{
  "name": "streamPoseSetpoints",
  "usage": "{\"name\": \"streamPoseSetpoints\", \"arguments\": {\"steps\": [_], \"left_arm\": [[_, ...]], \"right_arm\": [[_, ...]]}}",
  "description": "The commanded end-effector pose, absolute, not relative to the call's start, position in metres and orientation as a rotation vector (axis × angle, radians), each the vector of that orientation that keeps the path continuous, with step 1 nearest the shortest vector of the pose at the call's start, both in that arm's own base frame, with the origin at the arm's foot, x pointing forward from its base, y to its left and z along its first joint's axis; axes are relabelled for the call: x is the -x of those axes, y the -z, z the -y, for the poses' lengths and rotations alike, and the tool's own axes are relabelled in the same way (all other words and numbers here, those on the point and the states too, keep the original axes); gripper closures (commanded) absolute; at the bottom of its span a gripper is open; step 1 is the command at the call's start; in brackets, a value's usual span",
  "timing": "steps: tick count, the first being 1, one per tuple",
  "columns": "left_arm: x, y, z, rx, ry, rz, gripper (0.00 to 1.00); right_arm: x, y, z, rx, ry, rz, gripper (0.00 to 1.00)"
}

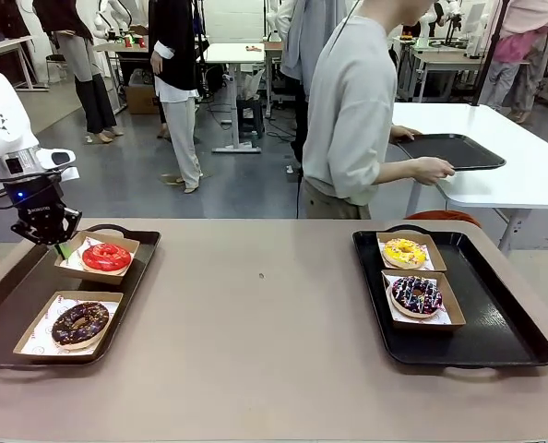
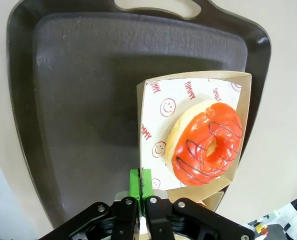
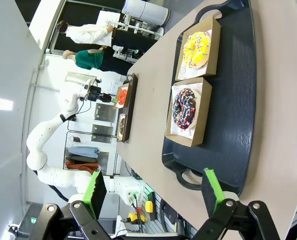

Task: Individually package the donuts and arrange them on the tray.
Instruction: Place the picked Paper togo box on the Handle tray.

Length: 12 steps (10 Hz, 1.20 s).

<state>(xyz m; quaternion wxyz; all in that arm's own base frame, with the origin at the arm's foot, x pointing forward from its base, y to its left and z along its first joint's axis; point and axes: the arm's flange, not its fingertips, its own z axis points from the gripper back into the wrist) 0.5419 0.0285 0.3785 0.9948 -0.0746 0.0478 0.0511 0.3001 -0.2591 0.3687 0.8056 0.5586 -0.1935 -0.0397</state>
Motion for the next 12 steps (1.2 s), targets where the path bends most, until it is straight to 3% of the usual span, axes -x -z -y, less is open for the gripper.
{"name": "streamPoseSetpoints", "arguments": {"steps": [1, 10, 11, 12], "left_arm": [[-0.546, -0.380, -0.037, 0.132, -0.089, -0.089, 0.99], [-0.561, -0.366, -0.064, 0.072, -0.052, -0.077, 0.99], [-0.561, -0.363, -0.063, 0.070, -0.059, -0.080, 0.61], [-0.561, -0.363, -0.063, 0.065, -0.059, -0.083, 0.39]], "right_arm": [[-0.301, -0.371, 0.259, -1.189, 0.102, 0.405, 0.00], [-0.301, -0.371, 0.259, -1.189, 0.102, 0.405, 0.00], [-0.301, -0.371, 0.259, -1.189, 0.102, 0.405, 0.00], [-0.301, -0.371, 0.259, -1.189, 0.102, 0.405, 0.00]]}}
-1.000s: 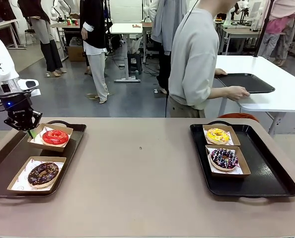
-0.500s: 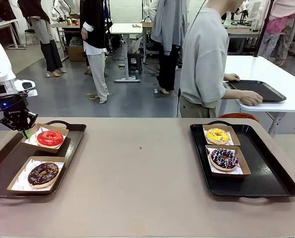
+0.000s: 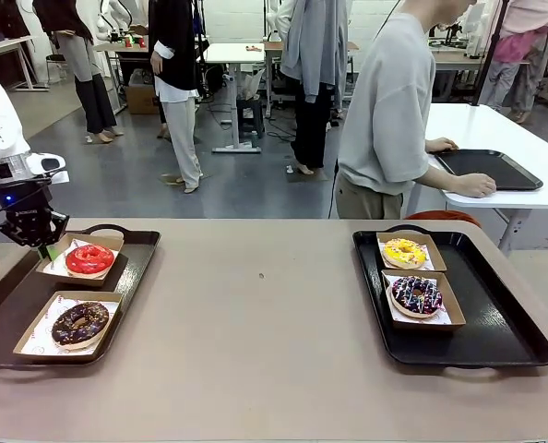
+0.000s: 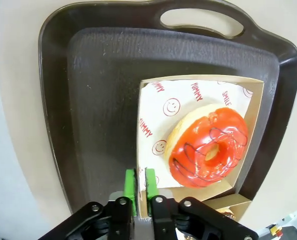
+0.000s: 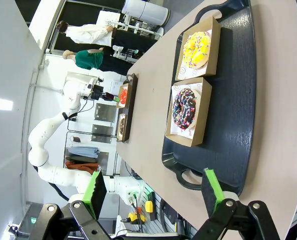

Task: Individually package the donuts and arrange them on the tray.
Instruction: Place the picked Paper togo box on the Handle tray.

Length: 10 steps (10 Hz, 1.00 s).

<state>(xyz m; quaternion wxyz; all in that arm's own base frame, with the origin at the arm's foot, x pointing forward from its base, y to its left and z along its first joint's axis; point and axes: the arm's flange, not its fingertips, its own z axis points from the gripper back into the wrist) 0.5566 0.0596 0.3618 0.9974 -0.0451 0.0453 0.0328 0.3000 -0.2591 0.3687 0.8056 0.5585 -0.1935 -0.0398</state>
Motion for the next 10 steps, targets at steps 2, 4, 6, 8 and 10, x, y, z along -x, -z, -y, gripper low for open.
{"name": "streamPoseSetpoints", "arguments": {"steps": [2, 4, 6, 8, 10], "left_arm": [[-0.561, -0.365, -0.064, 0.065, -0.064, -0.082, 0.00], [-0.560, -0.369, -0.064, 0.058, -0.075, -0.076, 0.00], [-0.555, -0.376, -0.065, 0.071, -0.077, -0.072, 0.00], [-0.548, -0.382, -0.064, 0.096, -0.066, -0.073, 0.00], [-0.539, -0.388, -0.064, 0.152, -0.056, -0.078, 0.19]], "right_arm": [[-0.301, -0.371, 0.259, -1.189, 0.102, 0.405, 0.00], [-0.301, -0.371, 0.259, -1.189, 0.102, 0.405, 0.00], [-0.301, -0.371, 0.259, -1.189, 0.102, 0.405, 0.00], [-0.301, -0.371, 0.259, -1.189, 0.102, 0.405, 0.00], [-0.301, -0.371, 0.259, -1.189, 0.102, 0.405, 0.00]]}}
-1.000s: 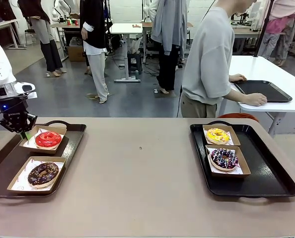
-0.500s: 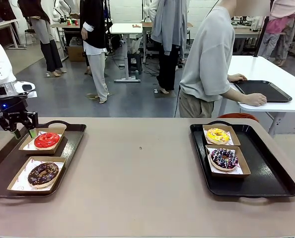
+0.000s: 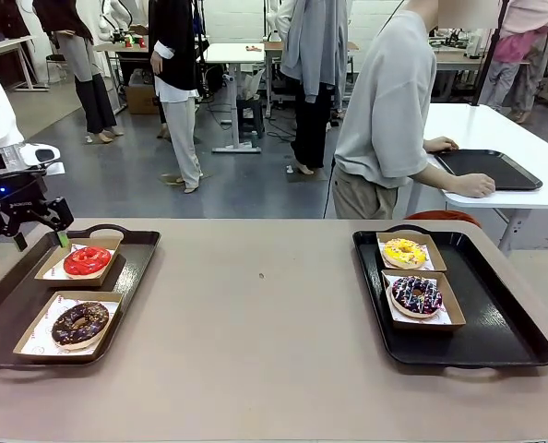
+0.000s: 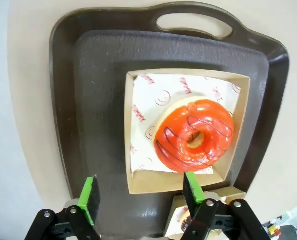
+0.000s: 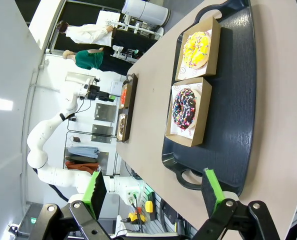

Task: Individually package the donuts and arrange them on the tray.
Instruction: Place the picked Paper togo box on the Handle tray.

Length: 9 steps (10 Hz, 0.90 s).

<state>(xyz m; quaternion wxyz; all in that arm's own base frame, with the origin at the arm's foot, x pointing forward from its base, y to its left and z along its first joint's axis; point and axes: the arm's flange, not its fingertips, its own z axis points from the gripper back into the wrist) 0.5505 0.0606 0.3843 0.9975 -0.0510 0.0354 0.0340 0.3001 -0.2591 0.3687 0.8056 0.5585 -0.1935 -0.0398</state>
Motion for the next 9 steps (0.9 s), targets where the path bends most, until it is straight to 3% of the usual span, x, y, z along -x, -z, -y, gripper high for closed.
{"name": "streamPoseSetpoints", "arguments": {"steps": [1, 6, 9], "left_arm": [[-0.525, -0.396, -0.069, 0.240, -0.045, -0.094, 0.19], [-0.462, -0.443, -0.156, 0.745, -0.060, 0.002, 0.19], [-0.441, -0.423, -0.232, 1.091, -0.026, 0.097, 0.19]], "right_arm": [[-0.301, -0.371, 0.259, -1.189, 0.102, 0.405, 0.00], [-0.301, -0.371, 0.259, -1.189, 0.102, 0.405, 0.00], [-0.301, -0.371, 0.259, -1.189, 0.102, 0.405, 0.00]]}}
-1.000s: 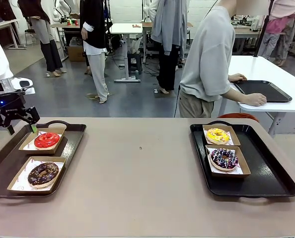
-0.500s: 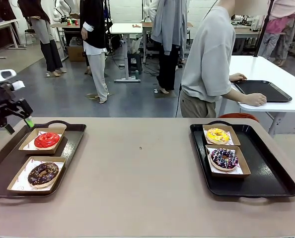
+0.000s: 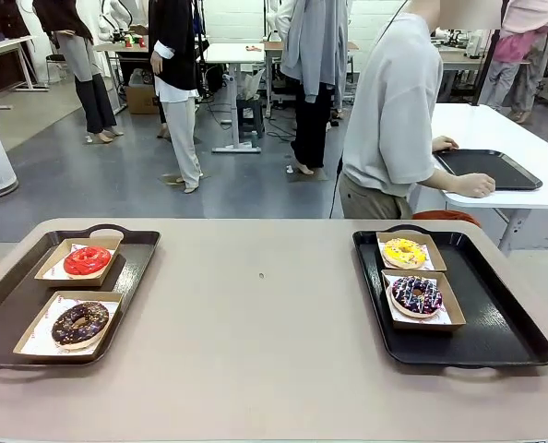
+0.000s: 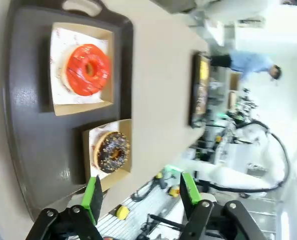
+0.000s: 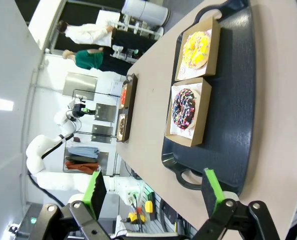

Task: Individually package the donuts and arrange them on the tray.
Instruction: Place the picked Paper togo box on the Handle tray.

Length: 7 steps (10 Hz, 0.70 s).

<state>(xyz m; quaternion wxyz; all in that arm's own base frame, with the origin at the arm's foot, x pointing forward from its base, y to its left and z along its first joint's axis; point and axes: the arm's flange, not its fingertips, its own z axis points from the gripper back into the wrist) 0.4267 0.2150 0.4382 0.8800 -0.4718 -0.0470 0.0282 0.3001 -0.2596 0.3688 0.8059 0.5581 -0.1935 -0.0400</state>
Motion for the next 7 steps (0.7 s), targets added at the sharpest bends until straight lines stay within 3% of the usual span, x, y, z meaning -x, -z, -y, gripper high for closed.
{"name": "streamPoseSetpoints", "arguments": {"steps": [1, 4, 7], "left_arm": [[-0.437, -0.407, -0.249, 1.169, -0.022, 0.133, 0.19], [-0.420, -0.370, -0.291, 1.311, -0.075, 0.189, 0.19], [-0.402, -0.359, -0.309, 1.331, -0.131, 0.200, 0.19]], "right_arm": [[-0.301, -0.371, 0.259, -1.189, 0.102, 0.405, 0.00], [-0.301, -0.371, 0.259, -1.189, 0.102, 0.405, 0.00], [-0.301, -0.371, 0.259, -1.189, 0.102, 0.405, 0.00]]}}
